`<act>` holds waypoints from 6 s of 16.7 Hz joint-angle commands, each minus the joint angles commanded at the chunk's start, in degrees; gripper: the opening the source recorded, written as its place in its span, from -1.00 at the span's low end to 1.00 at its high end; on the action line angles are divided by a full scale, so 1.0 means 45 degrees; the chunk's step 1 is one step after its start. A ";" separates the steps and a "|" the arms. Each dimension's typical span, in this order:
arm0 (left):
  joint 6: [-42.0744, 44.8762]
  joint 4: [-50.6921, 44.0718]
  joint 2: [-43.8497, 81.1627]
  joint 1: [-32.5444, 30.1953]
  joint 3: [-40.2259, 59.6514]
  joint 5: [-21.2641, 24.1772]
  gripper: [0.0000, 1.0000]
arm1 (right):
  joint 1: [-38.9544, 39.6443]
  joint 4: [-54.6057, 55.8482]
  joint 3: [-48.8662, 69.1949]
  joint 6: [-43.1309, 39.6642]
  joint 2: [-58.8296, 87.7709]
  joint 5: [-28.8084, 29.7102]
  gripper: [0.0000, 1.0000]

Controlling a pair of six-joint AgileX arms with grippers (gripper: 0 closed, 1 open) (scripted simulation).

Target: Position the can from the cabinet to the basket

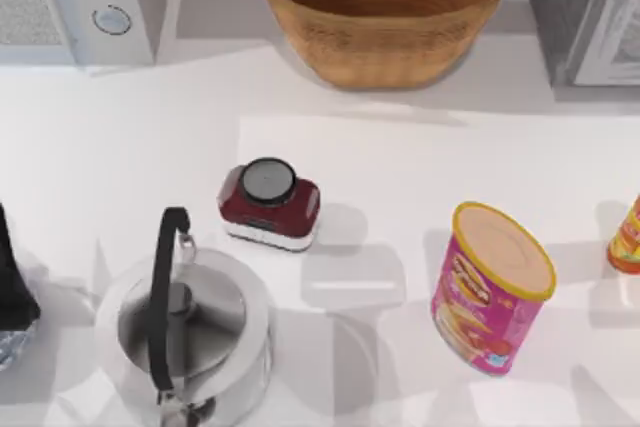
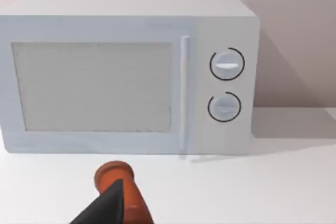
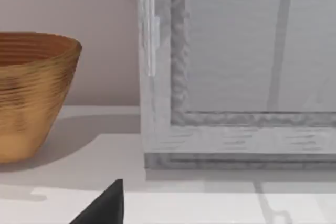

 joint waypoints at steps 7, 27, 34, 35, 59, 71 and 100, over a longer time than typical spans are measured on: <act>0.0000 0.0000 0.0000 0.0000 0.0000 0.0000 1.00 | 0.0281 -0.0427 0.2021 0.0050 0.1650 0.0232 1.00; 0.0000 0.0000 0.0000 0.0000 0.0000 0.0000 1.00 | 0.2307 -0.5222 2.1763 0.0193 1.6580 0.2454 1.00; 0.0000 0.0000 0.0000 0.0000 0.0000 0.0000 1.00 | 0.2306 -0.5284 2.2185 0.0200 1.6894 0.2497 1.00; 0.0000 0.0000 0.0000 0.0000 0.0000 0.0000 1.00 | 0.2343 -0.5245 2.2350 0.0201 1.7066 0.2519 1.00; 0.0000 0.0000 0.0000 0.0000 0.0000 0.0000 1.00 | 0.2424 -0.5359 2.9572 0.0144 2.4107 0.2790 1.00; 0.0000 0.0000 0.0000 0.0000 0.0000 0.0000 1.00 | 0.2373 -0.5454 3.0006 0.0143 2.4446 0.2745 0.10; 0.0000 0.0000 0.0000 0.0000 0.0000 0.0000 1.00 | 0.4437 -0.8566 2.7593 0.0155 1.8935 0.4703 -1.00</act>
